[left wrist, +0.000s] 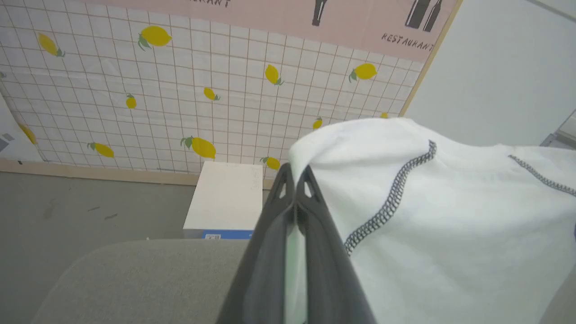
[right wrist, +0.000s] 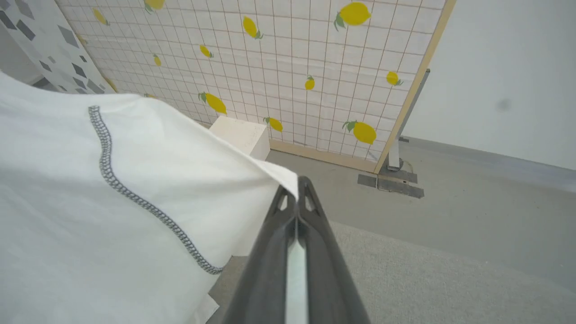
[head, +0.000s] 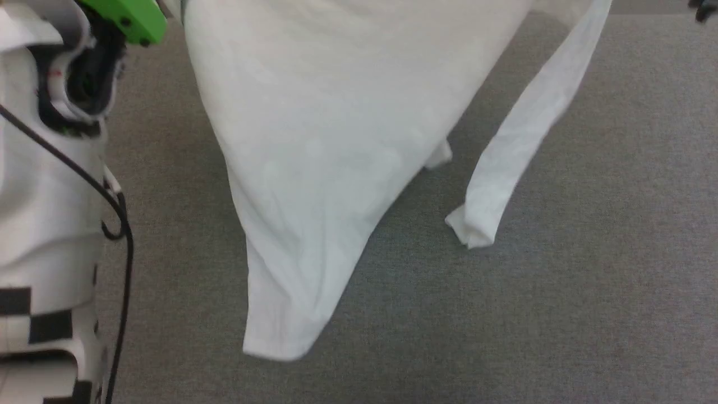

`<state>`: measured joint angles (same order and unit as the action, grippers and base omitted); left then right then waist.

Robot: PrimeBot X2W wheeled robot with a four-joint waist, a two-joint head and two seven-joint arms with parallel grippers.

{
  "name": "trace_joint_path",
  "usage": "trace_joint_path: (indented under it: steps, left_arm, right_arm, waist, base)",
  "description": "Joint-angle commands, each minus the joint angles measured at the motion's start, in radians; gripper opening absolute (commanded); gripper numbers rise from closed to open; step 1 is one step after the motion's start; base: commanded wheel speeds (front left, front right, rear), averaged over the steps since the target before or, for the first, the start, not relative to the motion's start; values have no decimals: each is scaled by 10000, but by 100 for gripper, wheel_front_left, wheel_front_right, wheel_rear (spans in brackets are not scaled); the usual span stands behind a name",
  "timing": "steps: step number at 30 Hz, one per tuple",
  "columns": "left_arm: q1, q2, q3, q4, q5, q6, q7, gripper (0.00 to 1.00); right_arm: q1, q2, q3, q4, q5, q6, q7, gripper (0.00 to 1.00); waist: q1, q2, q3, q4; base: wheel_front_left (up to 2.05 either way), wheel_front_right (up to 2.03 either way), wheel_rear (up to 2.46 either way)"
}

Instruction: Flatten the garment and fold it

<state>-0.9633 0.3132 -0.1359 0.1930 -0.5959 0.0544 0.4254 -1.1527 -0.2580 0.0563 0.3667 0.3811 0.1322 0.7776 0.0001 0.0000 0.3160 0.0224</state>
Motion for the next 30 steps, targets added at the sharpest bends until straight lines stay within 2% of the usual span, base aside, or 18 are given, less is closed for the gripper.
trace_joint_path:
  steps: [1,7,17,25,30]
  left_arm:
    - [-584,89,37,260,133,19,-79,0]
    - [-3163,356,-82,1715,872,147,-540,0]
    - [-6172,590,-333,2965,2020,215,-2625,0]
    - [-6513,487,-303,3954,1890,-28,-3511,0]
    - [-6160,400,-195,4389,1550,-343,-3910,0]
  right_arm:
    - [-521,100,-133,134,-233,-15,-177,0]
    - [-2794,744,-866,988,-1473,-15,-1300,0]
    - [-5189,1495,-1899,2073,-3053,-15,-3836,0]
    - [-5578,1624,-1954,3026,-2932,-15,-4483,0]
    - [-5106,1468,-1690,3211,-2277,-15,-4743,0]
  waist:
    - [-1,0,226,-182]
    - [-1,0,867,-476]
    - [-1,0,1688,-686]
    - [-1,0,2129,-580]
    - [-1,0,2110,-448]
  base:
    - [0,0,0]
    - [0,0,0]
    - [0,0,0]
    - [0,0,0]
    - [0,0,0]
